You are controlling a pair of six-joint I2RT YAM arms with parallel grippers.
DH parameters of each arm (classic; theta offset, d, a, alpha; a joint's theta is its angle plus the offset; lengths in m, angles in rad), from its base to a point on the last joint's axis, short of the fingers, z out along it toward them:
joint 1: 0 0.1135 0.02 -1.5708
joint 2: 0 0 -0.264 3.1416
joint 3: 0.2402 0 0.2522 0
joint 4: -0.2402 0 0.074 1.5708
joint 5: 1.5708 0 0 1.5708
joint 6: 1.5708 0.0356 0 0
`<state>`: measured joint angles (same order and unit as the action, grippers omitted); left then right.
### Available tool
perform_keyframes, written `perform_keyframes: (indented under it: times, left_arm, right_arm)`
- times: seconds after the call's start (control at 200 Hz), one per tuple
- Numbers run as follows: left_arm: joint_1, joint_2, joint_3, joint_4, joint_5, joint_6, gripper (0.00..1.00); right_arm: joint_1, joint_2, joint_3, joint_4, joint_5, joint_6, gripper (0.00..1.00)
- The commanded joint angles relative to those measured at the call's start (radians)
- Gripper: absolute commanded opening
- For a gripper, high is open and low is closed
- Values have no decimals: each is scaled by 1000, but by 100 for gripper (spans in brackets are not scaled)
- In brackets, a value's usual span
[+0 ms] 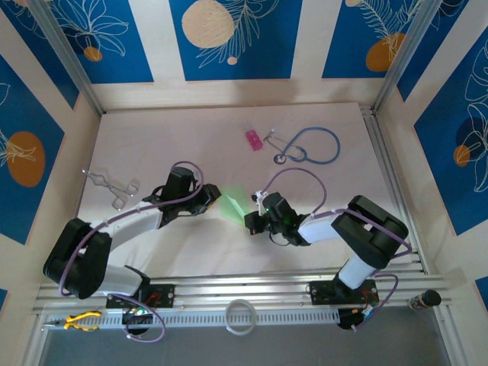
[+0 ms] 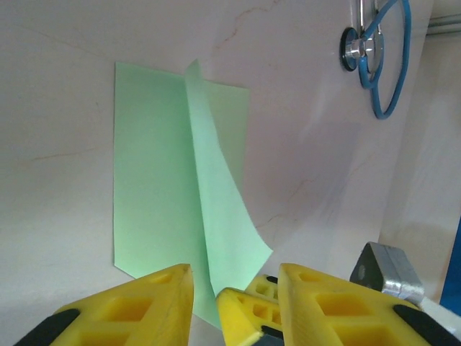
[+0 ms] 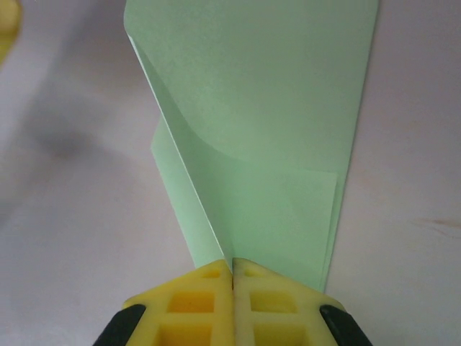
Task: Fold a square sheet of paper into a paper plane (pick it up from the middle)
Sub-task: Fourth fold the wing at the center of the table.
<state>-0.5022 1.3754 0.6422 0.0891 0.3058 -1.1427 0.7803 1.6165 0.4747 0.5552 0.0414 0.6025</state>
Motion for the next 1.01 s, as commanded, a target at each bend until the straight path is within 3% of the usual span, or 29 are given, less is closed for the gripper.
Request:
perform_keyframes:
  times: [0.0,0.425,1.0]
  left_arm:
    - [2,17,-5,22,23,24,35]
    - [2,90,-1,107,101,37,25]
    - [-5,172,-10,195,159,30,19]
  right_arm:
    - [-34,22,0,56,-171,74,4]
    - [-132,114,-2,207,-416,267,3]
    - [-144,178,-3,240,-419,379,3]
